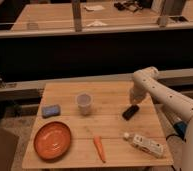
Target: Place the eraser in the ceramic cup
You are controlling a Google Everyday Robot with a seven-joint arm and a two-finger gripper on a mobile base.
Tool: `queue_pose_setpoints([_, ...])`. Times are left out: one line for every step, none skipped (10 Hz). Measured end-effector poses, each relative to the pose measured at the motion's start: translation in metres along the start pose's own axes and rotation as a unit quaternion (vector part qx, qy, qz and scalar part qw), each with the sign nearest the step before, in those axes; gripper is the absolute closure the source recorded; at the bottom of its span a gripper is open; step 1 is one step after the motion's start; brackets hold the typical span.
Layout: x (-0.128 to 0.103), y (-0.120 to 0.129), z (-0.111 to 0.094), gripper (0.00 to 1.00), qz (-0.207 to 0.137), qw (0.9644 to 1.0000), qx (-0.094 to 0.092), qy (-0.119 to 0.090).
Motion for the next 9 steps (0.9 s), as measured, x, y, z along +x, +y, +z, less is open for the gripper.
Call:
queue_pose_setpoints([-0.001,0.0,0.0,0.31,-0.002,1.0,0.0,-0.003])
queue_pose_setpoints([-0.001,0.0,0.003,0.41,-0.004,1.0,0.003,-0.002])
queue_pose_setpoints([-0.001,-0.002,0.004,0.45,-0.007,1.0,0.005,-0.001])
queue_pose_setpoints([-0.003,-0.003,0.008,0.46,-0.007,1.0,0.005,-0.003])
queue_pose_setpoints([-0.004,-0.002,0.017,0.46,-0.009,0.9999,0.004,-0.005])
queue_pose_setpoints([-0.006,-0.002,0.024,0.46,-0.008,0.9999,0.005,-0.007])
queue_pose_setpoints([-0.005,0.002,0.03,0.46,-0.007,0.9999,0.005,-0.007])
queue_pose_setpoints([-0.004,0.004,0.03,0.5,-0.008,0.9999,0.006,-0.006])
queue_pose_setpoints([-0.004,0.005,0.029,0.59,-0.01,0.9999,0.007,-0.005])
